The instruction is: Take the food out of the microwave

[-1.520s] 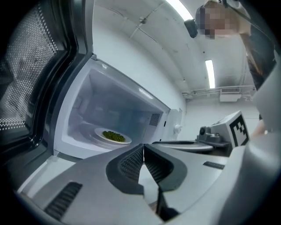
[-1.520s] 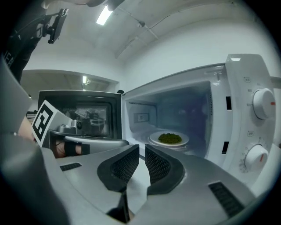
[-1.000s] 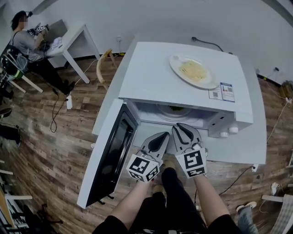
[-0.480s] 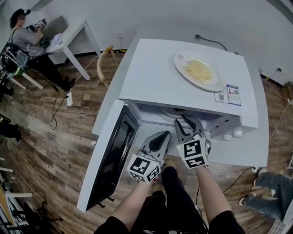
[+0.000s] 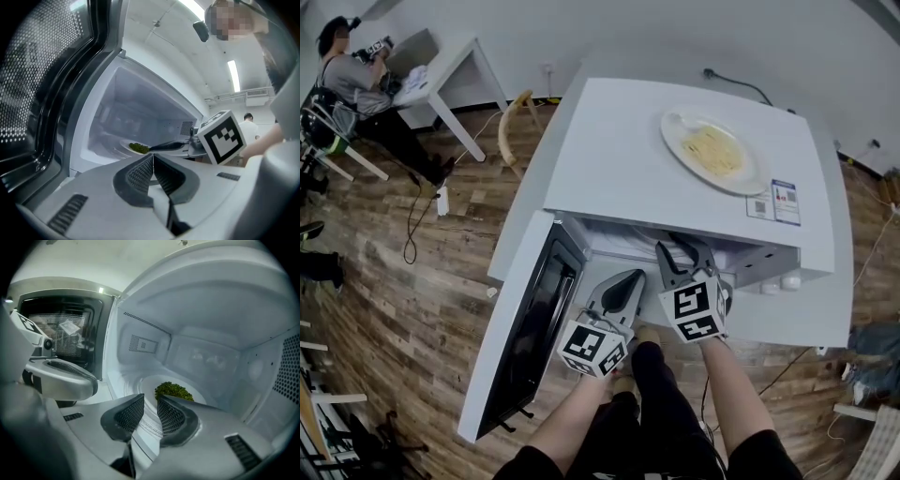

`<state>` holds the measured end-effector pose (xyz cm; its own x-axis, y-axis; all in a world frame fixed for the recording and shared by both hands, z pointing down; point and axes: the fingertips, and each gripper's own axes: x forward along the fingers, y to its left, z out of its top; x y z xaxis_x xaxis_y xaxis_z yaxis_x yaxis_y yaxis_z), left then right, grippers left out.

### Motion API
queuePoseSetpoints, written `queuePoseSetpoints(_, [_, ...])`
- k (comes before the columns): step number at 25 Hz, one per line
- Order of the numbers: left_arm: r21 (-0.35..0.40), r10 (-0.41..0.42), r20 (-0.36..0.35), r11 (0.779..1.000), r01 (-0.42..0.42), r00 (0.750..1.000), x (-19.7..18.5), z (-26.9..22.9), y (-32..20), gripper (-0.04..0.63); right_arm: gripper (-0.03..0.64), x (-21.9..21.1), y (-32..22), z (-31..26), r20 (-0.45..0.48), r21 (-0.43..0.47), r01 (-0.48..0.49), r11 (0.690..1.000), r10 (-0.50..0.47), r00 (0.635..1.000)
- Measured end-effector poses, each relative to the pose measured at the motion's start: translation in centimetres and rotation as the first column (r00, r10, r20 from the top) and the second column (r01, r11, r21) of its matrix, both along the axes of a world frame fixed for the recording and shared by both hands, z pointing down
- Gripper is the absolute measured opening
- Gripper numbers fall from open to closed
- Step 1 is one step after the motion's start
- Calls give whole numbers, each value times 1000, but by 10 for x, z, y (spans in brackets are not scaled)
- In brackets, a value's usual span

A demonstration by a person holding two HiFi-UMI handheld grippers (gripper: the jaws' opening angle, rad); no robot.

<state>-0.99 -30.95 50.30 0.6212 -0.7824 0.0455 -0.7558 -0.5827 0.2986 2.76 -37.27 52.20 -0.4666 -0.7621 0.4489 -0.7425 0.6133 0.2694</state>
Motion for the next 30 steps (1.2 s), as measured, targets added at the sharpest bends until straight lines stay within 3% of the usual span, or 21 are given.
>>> queuePoseSetpoints(8, [-9, 3, -4, 1000, -3, 1000, 6, 2, -5, 9, 71, -3, 8, -1, -24, 35, 52, 998, -51, 998])
queuePoseSetpoints(14, [-24, 1, 3, 1000, -1, 1000, 6, 5, -3, 9, 64, -7, 26, -4, 56, 20, 67, 998, -68, 996])
queuePoseSetpoints(26, [-60, 4, 11, 998, -4, 1000, 13, 11, 4, 11, 46, 0, 55, -16, 122, 42, 35, 999, -40, 992])
queuePoseSetpoints(28, [-71, 10, 13, 997, -9, 1000, 16, 11, 3, 11, 48, 6, 58, -17, 104, 63, 13, 998, -19, 994])
queuePoseSetpoints(30, [-73, 18, 19, 997, -17, 1000, 18, 10, 3, 11, 48, 13, 61, -13, 14, 95, 13, 995, -14, 1000])
